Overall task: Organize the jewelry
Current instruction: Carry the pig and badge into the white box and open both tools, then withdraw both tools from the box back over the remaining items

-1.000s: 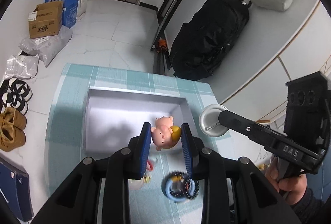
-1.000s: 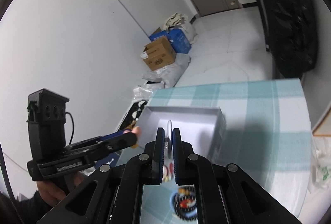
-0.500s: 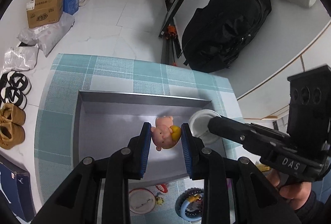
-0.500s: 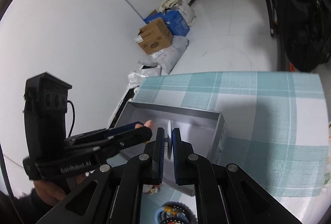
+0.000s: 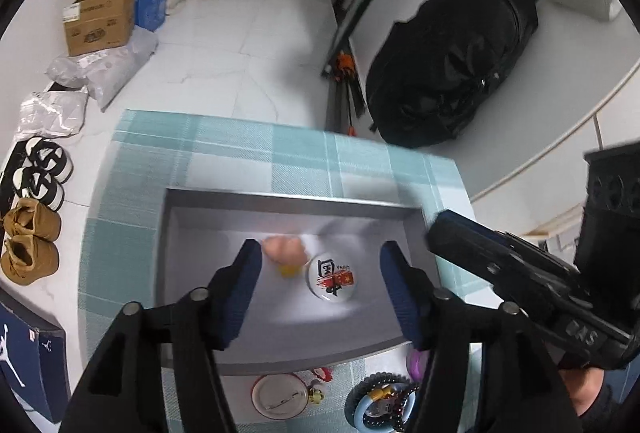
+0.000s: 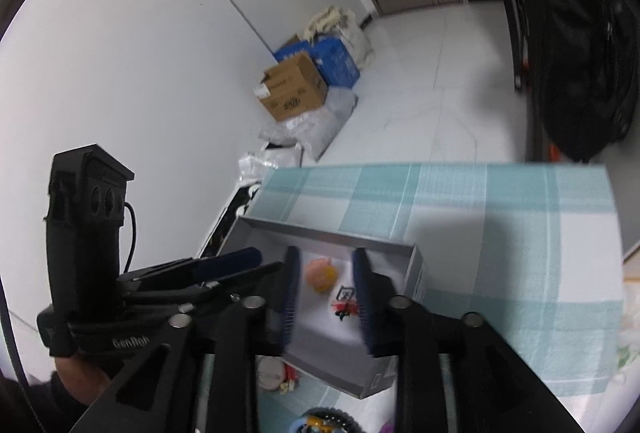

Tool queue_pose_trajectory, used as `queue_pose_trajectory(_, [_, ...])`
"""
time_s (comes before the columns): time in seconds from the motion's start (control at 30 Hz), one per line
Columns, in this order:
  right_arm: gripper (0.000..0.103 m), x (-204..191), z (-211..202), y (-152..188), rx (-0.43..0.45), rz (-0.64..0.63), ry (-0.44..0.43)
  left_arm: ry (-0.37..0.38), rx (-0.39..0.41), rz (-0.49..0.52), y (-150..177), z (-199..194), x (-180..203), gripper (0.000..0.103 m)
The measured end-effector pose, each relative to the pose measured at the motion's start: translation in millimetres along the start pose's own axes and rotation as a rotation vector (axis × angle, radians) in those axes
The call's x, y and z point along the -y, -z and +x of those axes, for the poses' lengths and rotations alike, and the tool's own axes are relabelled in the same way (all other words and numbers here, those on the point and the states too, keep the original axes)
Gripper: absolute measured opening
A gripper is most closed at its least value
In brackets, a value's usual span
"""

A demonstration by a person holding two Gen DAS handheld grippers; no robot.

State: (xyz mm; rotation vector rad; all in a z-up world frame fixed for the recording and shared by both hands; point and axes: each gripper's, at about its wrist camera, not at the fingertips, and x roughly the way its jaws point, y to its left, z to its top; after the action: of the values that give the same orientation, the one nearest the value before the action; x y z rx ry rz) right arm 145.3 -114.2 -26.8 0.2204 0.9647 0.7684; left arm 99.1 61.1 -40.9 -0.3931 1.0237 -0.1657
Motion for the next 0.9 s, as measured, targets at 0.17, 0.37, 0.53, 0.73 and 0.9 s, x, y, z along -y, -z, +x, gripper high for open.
queue_pose_trajectory(0.17, [0.051,-3,-14,4,0.043,-0.018,0.027,-0.039,0.03,0.026,4,-9,6,0.058])
queue_pose_trajectory(0.37, [0.065,-6,-32,11,0.088,-0.024,0.058,-0.086,0.092,0.106,14,-25,17,0.059])
queue_pose_trajectory(0.53, [0.069,-10,-43,22,0.107,-0.042,0.082,-0.109,0.123,0.131,26,-35,21,0.06])
queue_pose_trajectory(0.73, [0.077,-15,-58,36,0.124,-0.081,0.109,-0.116,0.173,0.175,41,-45,31,0.068])
queue_pose_trajectory(0.9, [0.085,-17,-71,49,0.133,-0.111,0.137,-0.121,0.183,0.191,53,-47,34,0.071])
